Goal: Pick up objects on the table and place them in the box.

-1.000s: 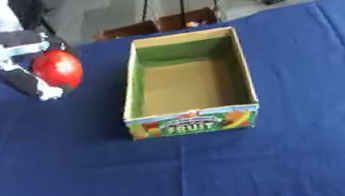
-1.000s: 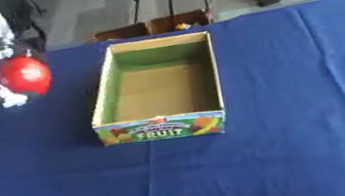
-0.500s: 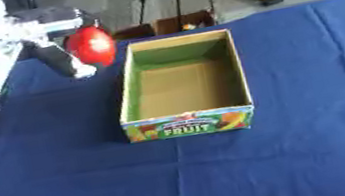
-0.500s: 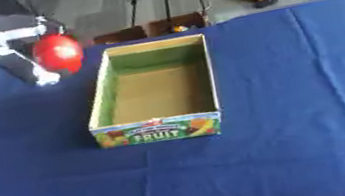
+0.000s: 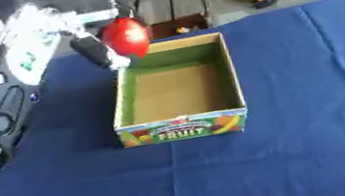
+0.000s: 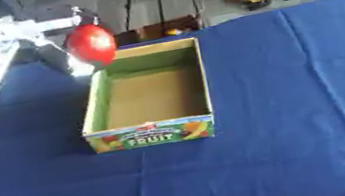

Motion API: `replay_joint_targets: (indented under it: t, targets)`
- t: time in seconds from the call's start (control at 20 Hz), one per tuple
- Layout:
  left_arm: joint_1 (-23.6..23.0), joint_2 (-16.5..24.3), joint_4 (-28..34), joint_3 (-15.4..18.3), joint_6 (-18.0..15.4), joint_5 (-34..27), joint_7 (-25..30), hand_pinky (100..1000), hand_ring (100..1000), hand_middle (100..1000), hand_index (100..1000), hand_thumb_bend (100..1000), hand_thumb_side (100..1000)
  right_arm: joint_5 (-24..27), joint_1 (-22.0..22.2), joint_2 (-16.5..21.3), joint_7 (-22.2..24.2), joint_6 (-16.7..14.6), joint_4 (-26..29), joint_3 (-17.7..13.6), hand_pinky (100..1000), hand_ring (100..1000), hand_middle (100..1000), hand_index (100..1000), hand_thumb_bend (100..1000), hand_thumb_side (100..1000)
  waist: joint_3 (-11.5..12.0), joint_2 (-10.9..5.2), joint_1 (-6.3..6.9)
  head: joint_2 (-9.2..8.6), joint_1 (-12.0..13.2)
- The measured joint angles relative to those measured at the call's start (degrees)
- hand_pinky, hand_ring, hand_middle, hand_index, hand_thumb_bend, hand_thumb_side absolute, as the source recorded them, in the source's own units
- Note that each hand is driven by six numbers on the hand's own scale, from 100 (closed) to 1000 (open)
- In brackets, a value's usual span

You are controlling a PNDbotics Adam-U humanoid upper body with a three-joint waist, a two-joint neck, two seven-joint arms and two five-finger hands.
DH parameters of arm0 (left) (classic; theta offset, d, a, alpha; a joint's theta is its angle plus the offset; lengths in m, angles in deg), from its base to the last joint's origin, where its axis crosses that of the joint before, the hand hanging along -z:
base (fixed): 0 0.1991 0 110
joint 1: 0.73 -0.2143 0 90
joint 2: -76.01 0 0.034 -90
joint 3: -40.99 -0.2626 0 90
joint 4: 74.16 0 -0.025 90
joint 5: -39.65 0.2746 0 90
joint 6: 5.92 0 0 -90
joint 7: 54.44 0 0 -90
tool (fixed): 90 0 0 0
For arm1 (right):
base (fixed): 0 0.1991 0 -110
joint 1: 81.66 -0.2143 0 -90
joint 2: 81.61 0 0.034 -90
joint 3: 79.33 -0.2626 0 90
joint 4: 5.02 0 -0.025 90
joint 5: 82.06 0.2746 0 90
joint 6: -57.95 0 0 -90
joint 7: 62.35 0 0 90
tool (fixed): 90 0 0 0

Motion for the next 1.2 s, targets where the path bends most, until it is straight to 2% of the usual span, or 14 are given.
replay_joint_targets:
  t: [0.4,1.2]
  targets:
    - [1.3,-6.4,-7.6,2.7,0.0,10.4,0.0,380,669,656,608,100,321,0.9,-0.5,-0.3,0.7,-0.1,0.0,0.3,753,784,571,788,100,849,-1.5,0.73,0.33,-0.48,0.5]
    - [1.1,-10.4,-12.9,5.9,0.1,20.8,0.1,397,671,647,602,100,315,1.3,-1.2,-0.5,1.4,-0.5,0.0,0.4,754,785,565,789,100,844,-3.2,1.89,0.61,-1.52,1.1]
